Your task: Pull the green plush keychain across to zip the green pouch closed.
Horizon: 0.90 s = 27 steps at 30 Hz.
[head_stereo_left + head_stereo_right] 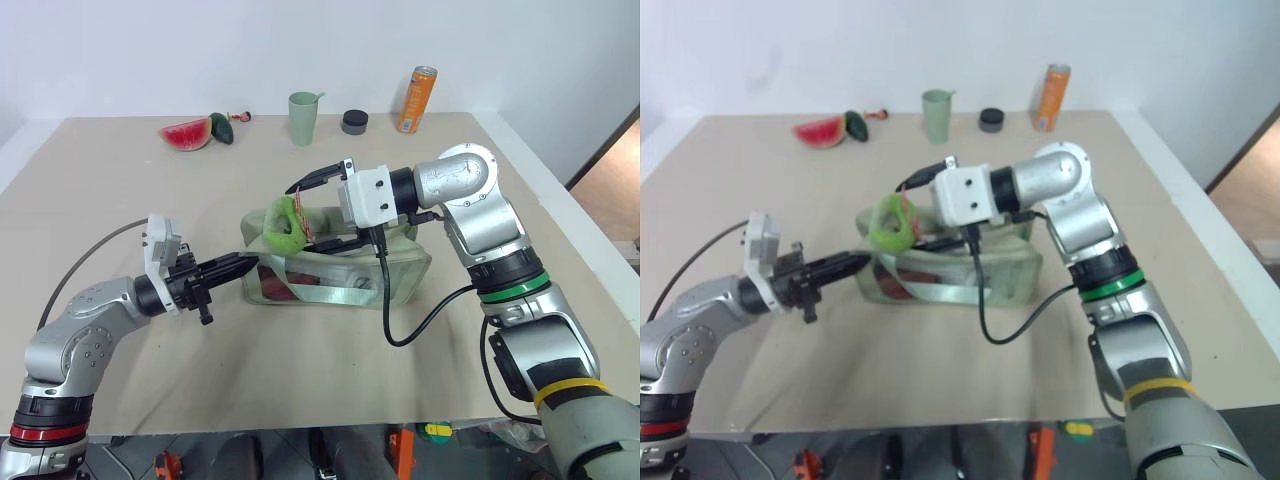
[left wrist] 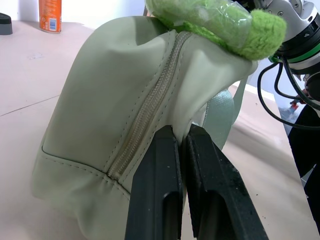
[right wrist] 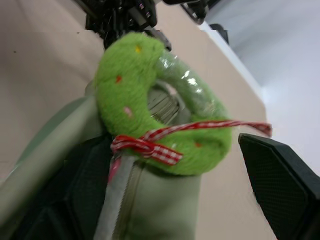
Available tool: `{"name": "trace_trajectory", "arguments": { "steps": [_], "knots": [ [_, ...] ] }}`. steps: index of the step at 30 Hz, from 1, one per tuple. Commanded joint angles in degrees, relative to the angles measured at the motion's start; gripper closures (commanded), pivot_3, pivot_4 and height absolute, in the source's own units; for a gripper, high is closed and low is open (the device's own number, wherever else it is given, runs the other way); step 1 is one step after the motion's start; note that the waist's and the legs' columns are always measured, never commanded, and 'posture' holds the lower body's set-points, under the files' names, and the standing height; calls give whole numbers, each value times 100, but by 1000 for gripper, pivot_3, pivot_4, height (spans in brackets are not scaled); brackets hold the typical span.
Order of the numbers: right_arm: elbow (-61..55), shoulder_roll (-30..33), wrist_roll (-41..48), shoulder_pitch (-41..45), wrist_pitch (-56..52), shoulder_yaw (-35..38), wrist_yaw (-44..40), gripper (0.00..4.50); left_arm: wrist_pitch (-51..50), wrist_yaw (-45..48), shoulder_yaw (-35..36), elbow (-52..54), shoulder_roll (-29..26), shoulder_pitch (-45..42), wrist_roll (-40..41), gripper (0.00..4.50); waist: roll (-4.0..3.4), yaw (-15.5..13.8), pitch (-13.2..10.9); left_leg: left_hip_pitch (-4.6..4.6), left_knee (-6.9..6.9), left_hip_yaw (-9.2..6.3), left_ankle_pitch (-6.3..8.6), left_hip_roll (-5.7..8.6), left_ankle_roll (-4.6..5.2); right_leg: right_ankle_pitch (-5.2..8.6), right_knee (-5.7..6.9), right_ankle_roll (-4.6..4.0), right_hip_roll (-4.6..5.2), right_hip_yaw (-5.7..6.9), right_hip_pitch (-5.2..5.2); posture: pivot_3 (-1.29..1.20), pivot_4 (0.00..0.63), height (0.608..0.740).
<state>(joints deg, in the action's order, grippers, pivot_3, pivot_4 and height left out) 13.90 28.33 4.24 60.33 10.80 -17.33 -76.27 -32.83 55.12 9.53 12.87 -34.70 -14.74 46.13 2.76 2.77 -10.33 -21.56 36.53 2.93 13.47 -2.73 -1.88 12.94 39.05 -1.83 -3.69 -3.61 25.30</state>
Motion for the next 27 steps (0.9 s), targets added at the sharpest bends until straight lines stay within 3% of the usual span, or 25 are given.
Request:
{"name": "trace_trajectory", "arguments": {
  "steps": [1,9,11,21,27],
  "knots": [
    [-172,34,108,114,-27,119,-15,1451,-20,-15,41,19,6,-45,10,4500,0,0,0,0,0,0,0,0,0,0,0,0,0,0,0,0,150,740],
    [-69,47,95,131,57,140,-17,4026,-13,-21,39,2,7,-47,1,4500,0,0,0,0,0,0,0,0,0,0,0,0,0,0,0,0,150,740],
    [-17,49,82,164,76,149,-8,4277,-11,-23,38,2,9,-50,1,4500,0,0,0,0,0,0,0,0,0,0,0,0,0,0,0,0,150,740],
    [293,110,-57,367,163,214,155,4277,11,-31,14,-42,49,-104,-25,4500,0,1,0,-1,0,0,0,0,0,0,0,0,-1,0,0,0,150,740],
    [226,764,154,380,-377,598,59,4277,27,-61,-9,1,99,-66,-41,4500,0,-5,0,-4,0,0,0,6,0,0,-1,0,9,-1,1,0,150,740]
  ]
}}
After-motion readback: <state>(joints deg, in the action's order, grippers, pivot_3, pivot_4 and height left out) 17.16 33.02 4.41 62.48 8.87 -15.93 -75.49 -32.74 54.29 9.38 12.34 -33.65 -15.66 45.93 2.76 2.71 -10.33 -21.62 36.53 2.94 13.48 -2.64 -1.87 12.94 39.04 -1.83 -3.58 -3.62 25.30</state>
